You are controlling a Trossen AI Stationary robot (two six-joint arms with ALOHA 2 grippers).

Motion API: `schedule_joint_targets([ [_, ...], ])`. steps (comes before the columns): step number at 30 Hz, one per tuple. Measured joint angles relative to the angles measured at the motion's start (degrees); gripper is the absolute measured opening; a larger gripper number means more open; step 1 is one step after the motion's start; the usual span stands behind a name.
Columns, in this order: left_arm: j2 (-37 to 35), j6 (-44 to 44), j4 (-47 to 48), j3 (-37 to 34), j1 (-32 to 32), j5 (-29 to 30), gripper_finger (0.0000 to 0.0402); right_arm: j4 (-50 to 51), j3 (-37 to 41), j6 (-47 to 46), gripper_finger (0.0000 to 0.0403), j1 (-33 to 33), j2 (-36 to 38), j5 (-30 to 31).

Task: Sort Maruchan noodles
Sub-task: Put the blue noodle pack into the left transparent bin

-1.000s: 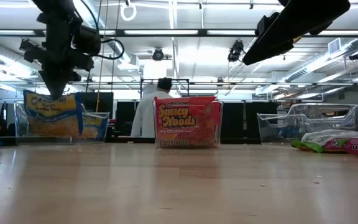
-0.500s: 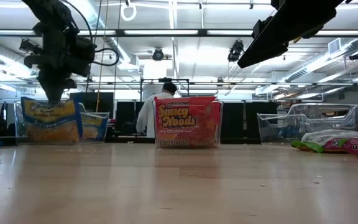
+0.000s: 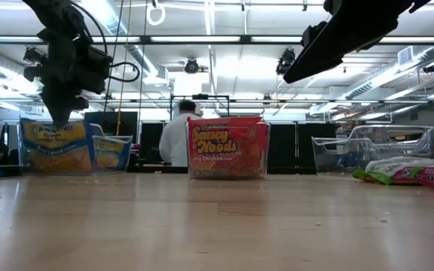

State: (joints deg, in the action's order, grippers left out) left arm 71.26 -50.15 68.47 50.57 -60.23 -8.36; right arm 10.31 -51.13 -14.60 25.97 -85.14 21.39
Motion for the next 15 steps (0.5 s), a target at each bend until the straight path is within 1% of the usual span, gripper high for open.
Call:
schedule_joint_targets([
  [2, 0.00, -0.38, 1.12, 0.00, 0.13, -1.26, 0.0007, 0.00, 0.00, 1.10, 0.0254, -0.31, 0.00, 0.00],
  [8, 0.72, -0.61, 1.95, 0.02, -0.76, -1.67, 0.0007, 0.00, 0.00, 2.81, 0.0254, -1.91, 0.00, -0.06],
  [15, 7.57, -0.18, 1.86, 0.30, -0.70, -2.45, 0.0007, 0.00, 0.02, 3.23, 0.0254, -2.81, 0.00, -1.51],
])
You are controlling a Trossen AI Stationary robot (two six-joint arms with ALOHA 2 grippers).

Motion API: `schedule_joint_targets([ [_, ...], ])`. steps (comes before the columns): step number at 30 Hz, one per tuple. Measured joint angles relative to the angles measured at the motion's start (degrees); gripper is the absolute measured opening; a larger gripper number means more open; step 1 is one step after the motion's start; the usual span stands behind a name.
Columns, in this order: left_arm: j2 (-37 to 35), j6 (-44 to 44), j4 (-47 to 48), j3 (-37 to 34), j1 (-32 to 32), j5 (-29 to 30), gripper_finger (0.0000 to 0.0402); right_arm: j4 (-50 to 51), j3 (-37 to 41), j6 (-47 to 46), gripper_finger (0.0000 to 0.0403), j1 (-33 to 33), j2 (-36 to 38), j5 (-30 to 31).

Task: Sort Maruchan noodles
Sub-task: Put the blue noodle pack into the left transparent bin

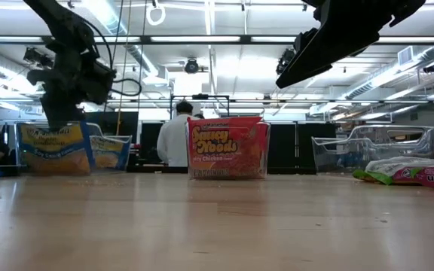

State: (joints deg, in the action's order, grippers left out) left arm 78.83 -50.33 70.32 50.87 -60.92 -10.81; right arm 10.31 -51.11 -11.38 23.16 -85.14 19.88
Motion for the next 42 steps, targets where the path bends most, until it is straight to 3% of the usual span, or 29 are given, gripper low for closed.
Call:
schedule_joint_targets([
  [7, 1.96, 1.09, 0.69, 2.08, 0.02, 0.45, 0.0007, 0.02, -0.02, 0.00, 0.0254, 0.05, 0.00, -0.07],
  [15, 1.89, 0.52, 10.28, 6.62, -0.08, 0.42, 0.0007, 0.04, 0.00, 0.00, 0.0254, 0.05, 0.00, -0.07],
  [22, 3.17, -0.88, 5.19, 6.66, -0.68, -1.32, 0.0007, 0.02, -0.01, -0.63, 0.0254, 0.05, 0.00, 0.39],
  [26, 4.10, 2.70, 2.74, 8.93, -0.68, -0.59, 0.0007, 0.02, -0.02, -0.57, 0.0254, 0.05, 0.00, 0.41],
  [32, 7.40, 9.52, -2.26, 13.18, -0.64, 8.48, 0.0007, 0.04, 0.00, -0.13, 0.0254, 0.05, 0.00, 0.91],
  [39, 11.89, 13.57, -11.17, 13.46, -0.60, 21.53, 0.0007, 0.21, -0.01, 0.00, 0.0254, 0.21, 0.00, 1.18],
  [42, 12.28, 17.29, -14.90, 13.49, -0.59, 24.30, 0.0007, 0.37, -0.02, 0.00, 0.0254, 0.31, -0.02, 1.16],
])
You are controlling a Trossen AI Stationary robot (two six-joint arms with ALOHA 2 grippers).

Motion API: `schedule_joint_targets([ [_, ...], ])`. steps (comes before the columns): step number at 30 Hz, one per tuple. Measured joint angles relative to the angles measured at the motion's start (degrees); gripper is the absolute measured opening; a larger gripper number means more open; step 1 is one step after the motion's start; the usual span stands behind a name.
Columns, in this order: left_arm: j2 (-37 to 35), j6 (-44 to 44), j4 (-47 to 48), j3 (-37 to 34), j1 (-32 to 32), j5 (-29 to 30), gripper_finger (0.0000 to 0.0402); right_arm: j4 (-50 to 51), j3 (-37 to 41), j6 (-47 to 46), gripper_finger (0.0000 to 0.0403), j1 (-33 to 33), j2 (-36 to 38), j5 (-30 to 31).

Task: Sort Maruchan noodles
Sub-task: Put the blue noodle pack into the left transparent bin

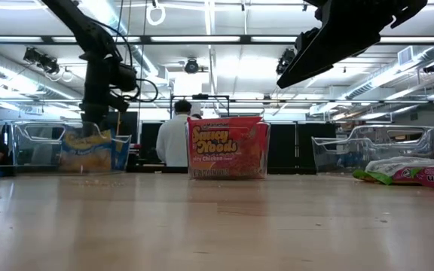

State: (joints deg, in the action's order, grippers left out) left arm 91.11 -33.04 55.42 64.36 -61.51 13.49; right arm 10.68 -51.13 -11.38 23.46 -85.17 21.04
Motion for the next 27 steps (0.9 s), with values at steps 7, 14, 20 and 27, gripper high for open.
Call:
schedule_joint_targets([
  [7, 0.02, 8.55, -7.39, -0.15, 0.76, 8.79, 0.0009, -0.01, 0.00, 1.05, 0.0254, -0.03, 0.00, -0.07],
  [14, 0.02, 8.90, -12.47, -0.15, 0.78, 6.18, 0.0032, -0.06, 0.02, 0.59, 0.0254, -0.07, 0.00, -0.11],
  [20, 0.02, 10.64, -12.89, -0.15, 0.72, 6.19, 0.0052, -0.07, 0.00, 0.46, 0.0254, 0.00, 0.00, -0.15],
  [27, 0.02, 9.82, -12.03, -0.15, 1.95, 5.84, 0.0065, -0.06, 0.00, 0.44, 0.0254, 0.02, 0.00, -1.28],
])
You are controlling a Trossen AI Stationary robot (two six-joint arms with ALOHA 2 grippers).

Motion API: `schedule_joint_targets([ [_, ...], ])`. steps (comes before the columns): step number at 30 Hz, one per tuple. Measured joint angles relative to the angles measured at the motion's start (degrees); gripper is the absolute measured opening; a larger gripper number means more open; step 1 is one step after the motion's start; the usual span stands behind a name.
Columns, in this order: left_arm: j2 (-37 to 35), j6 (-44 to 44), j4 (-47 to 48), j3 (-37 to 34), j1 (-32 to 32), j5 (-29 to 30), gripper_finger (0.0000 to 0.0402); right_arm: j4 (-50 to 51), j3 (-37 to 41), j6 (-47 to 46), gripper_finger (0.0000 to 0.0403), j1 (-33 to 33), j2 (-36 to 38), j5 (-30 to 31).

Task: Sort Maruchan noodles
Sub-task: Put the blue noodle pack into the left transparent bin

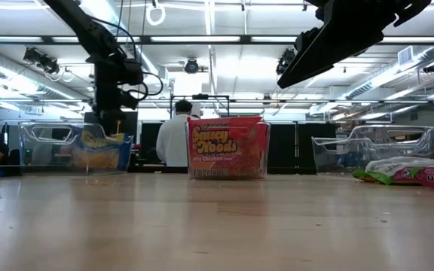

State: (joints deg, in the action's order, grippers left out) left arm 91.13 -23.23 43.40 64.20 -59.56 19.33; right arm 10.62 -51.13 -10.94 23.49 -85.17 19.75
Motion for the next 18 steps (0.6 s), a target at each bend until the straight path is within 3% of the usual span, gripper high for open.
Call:
schedule_joint_targets([
  [13, 0.00, -0.22, 0.58, 0.00, 0.93, 2.93, 0.0068, 0.02, -0.01, -0.71, 0.0254, 0.00, 0.00, -0.38],
  [18, -0.27, -0.09, 0.97, 0.00, 0.93, 2.91, 0.0093, 0.60, 0.01, -2.47, 0.0254, 0.02, 0.00, -0.40],
])
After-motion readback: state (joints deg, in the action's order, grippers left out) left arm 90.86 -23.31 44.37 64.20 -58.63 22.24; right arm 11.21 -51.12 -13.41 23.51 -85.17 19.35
